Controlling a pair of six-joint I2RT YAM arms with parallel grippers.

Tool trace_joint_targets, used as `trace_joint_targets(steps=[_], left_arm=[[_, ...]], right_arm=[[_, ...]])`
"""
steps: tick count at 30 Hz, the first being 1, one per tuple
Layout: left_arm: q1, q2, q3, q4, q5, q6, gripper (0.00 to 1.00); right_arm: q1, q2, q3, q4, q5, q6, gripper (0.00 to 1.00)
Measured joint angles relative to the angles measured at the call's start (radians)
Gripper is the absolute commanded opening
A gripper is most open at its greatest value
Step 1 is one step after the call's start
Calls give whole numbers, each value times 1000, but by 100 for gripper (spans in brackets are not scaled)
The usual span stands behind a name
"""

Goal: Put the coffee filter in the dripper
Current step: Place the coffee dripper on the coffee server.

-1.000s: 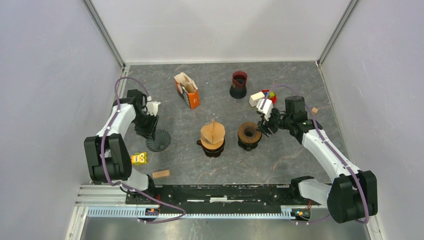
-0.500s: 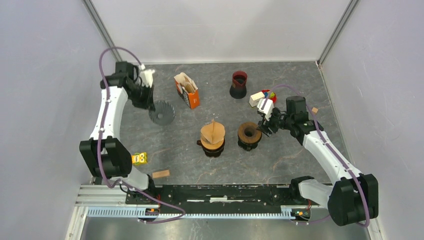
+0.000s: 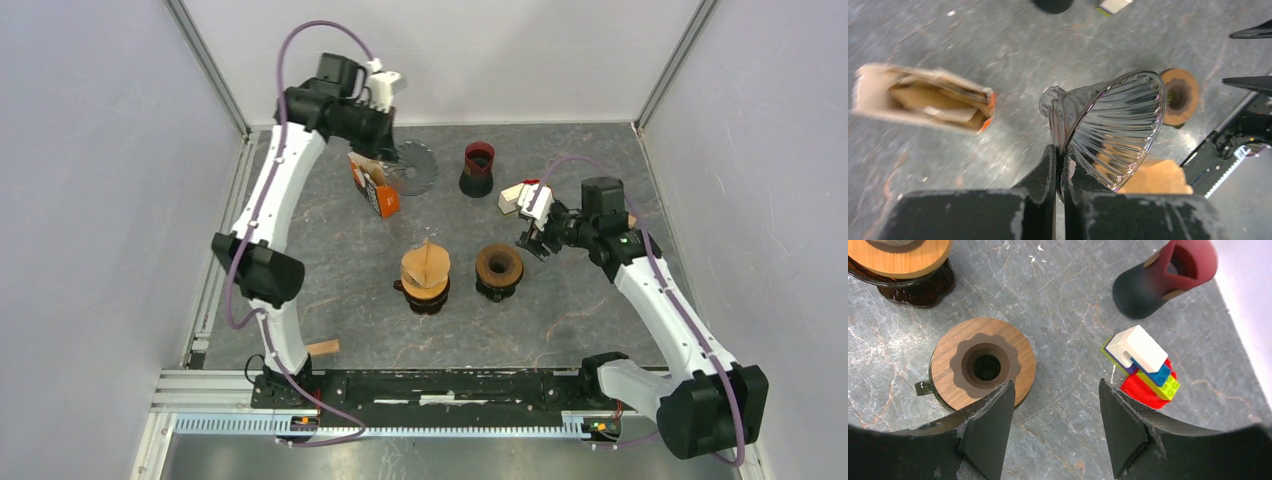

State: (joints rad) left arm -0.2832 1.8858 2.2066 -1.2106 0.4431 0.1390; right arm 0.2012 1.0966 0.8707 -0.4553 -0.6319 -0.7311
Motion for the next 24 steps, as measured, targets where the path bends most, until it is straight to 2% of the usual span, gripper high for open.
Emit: trace_joint_targets(steps=[6, 15, 19, 24], left_arm=[[-188, 116, 119, -8, 17, -49, 2], [-426, 230, 170, 0, 37, -114, 2], [-492, 260, 158, 2, 38, -139, 2], [-502, 260, 90, 17, 82, -178, 2]], right_arm=[[0, -61, 59, -123, -41, -86, 70], [1, -88, 157, -341, -110, -182, 71], [6, -104, 162, -408, -100, -194, 71], [34, -111, 162, -462, -60, -201, 70]])
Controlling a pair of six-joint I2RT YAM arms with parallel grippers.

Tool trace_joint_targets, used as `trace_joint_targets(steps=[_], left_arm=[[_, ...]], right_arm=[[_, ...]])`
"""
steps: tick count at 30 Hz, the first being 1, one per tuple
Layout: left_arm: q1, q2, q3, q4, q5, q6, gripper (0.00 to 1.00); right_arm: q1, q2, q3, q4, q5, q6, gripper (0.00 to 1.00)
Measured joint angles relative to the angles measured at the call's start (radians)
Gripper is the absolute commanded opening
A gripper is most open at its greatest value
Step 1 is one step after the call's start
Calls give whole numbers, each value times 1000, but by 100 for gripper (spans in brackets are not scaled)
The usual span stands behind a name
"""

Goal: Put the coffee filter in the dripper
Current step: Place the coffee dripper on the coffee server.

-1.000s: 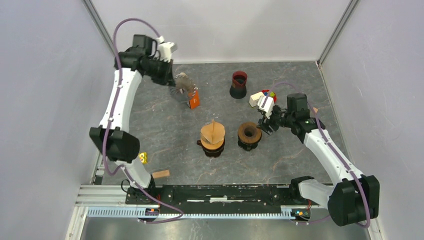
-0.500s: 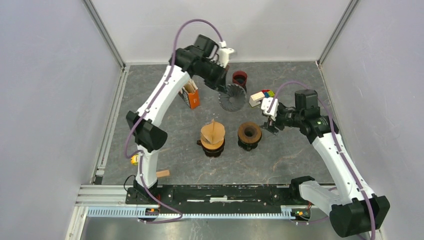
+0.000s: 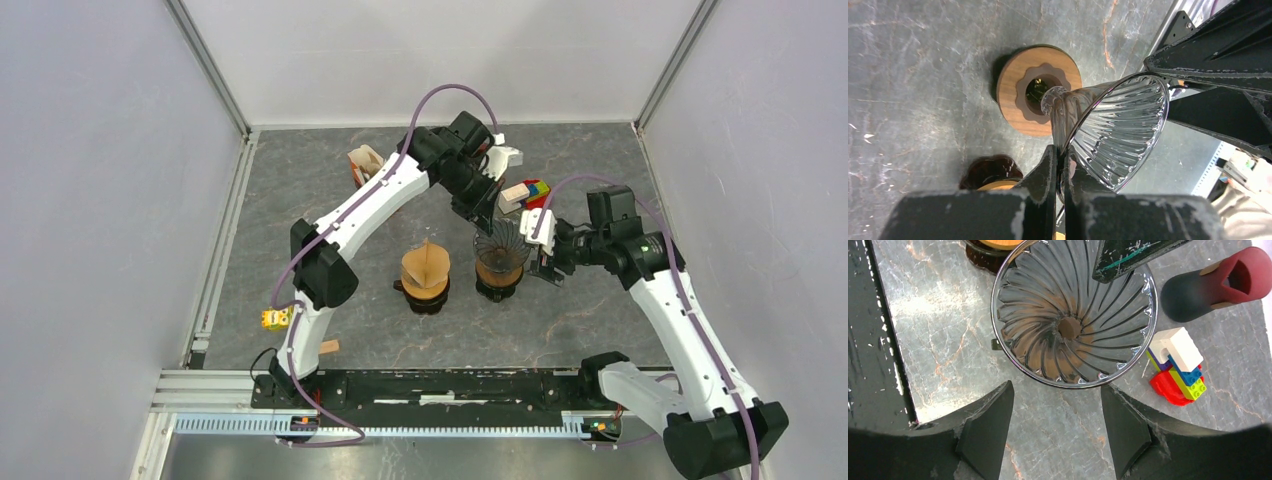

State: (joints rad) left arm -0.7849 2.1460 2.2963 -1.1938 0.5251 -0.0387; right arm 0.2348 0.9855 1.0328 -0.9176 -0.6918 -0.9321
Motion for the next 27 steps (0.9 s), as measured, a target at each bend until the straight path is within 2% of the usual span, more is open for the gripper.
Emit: trace_joint_targets(steps=[14, 27], left_arm=[[-19, 0, -45, 29, 21, -28, 2], [-24, 13, -45, 52, 8, -29, 2]], right_arm=[[71, -55, -10, -24, 150, 1, 68], [84, -81, -19, 24, 198, -43, 65]])
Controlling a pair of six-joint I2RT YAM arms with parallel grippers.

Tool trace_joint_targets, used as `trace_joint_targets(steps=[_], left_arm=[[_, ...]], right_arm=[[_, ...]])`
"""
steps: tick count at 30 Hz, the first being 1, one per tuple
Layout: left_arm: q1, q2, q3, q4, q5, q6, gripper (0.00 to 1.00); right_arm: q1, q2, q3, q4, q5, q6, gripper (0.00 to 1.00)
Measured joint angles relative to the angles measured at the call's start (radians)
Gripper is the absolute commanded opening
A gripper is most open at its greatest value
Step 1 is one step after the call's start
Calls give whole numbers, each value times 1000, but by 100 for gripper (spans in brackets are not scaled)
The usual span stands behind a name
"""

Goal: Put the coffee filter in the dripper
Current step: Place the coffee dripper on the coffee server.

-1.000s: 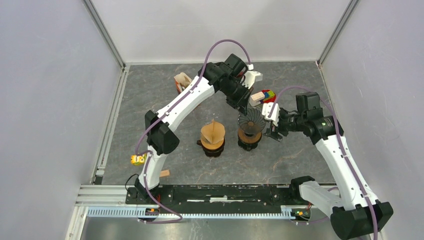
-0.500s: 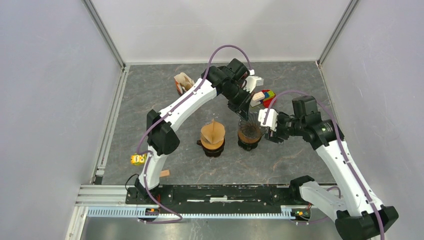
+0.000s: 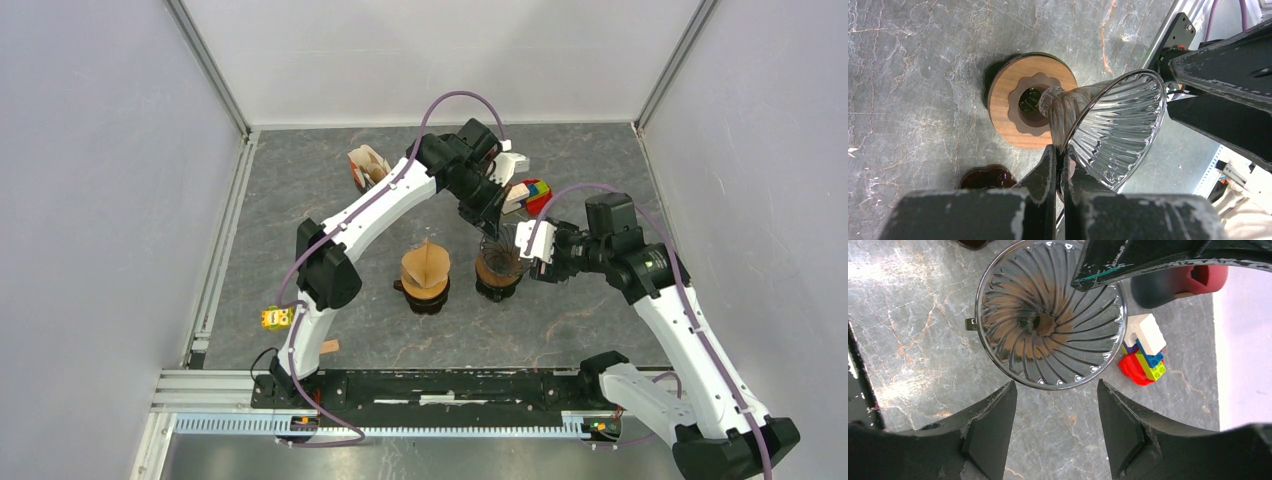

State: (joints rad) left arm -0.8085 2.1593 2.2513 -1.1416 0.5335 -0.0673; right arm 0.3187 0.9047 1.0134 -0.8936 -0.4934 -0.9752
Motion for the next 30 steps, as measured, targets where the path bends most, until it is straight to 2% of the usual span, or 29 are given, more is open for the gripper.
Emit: trace_joint_targets(steps=[9, 17, 30], left_arm=[[4, 1, -23, 6, -2, 0, 2], [13, 11, -33, 8, -3, -6, 2], [33, 40, -47, 15, 19, -24, 2]], right_arm=[[31, 71, 53, -60, -46, -18, 63], [160, 107, 58, -65, -21, -14, 63], [241, 147, -53, -43, 64, -11, 58]])
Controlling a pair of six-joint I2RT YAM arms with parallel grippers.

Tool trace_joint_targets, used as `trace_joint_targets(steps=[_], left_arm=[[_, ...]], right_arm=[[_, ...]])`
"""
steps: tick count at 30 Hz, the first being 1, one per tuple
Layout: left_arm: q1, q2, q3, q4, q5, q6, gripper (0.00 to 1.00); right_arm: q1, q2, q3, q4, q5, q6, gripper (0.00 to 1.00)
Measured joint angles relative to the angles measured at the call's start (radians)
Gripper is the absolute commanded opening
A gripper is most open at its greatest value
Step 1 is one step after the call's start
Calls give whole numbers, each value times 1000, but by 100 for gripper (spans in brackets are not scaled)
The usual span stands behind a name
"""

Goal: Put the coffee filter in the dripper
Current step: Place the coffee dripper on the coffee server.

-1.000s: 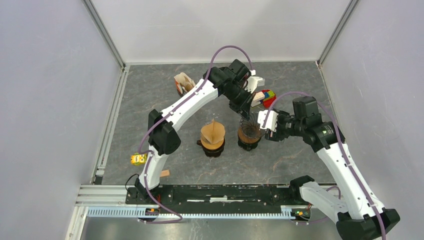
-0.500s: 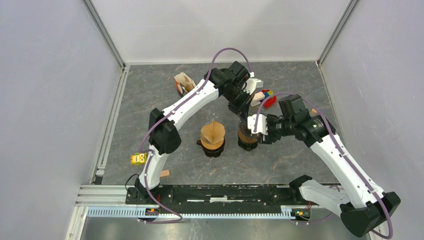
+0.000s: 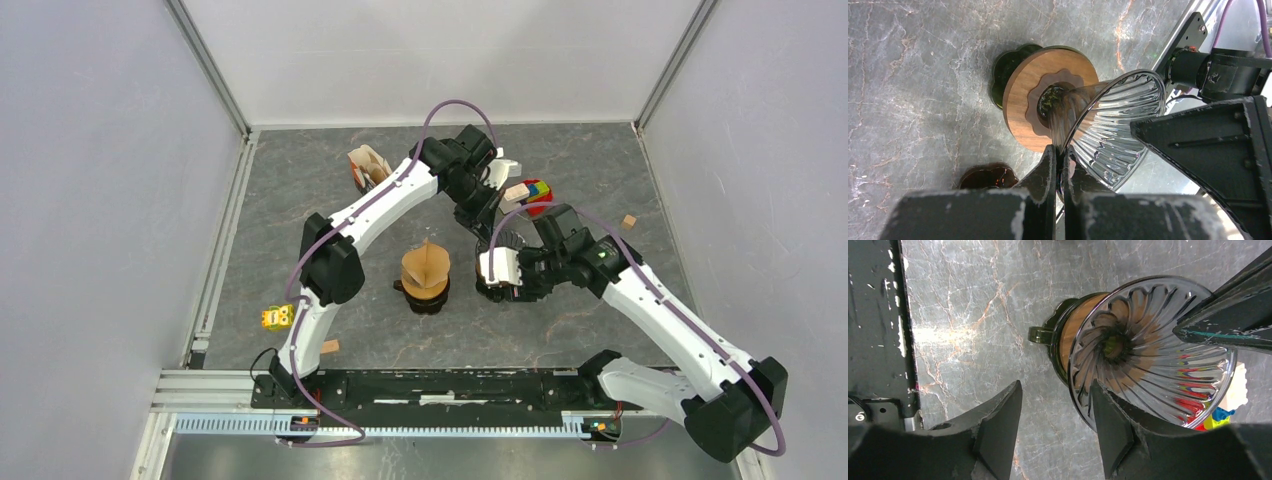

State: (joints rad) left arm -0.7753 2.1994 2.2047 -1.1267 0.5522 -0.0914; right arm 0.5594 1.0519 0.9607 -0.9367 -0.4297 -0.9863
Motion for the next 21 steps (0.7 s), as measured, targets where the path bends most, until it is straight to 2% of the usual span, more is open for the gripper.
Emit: trace_joint_targets(steps=[21], left_arm=[[1, 16, -45, 23, 59, -3, 2]], right_arm=[[22, 52, -48, 89, 74, 10, 28]])
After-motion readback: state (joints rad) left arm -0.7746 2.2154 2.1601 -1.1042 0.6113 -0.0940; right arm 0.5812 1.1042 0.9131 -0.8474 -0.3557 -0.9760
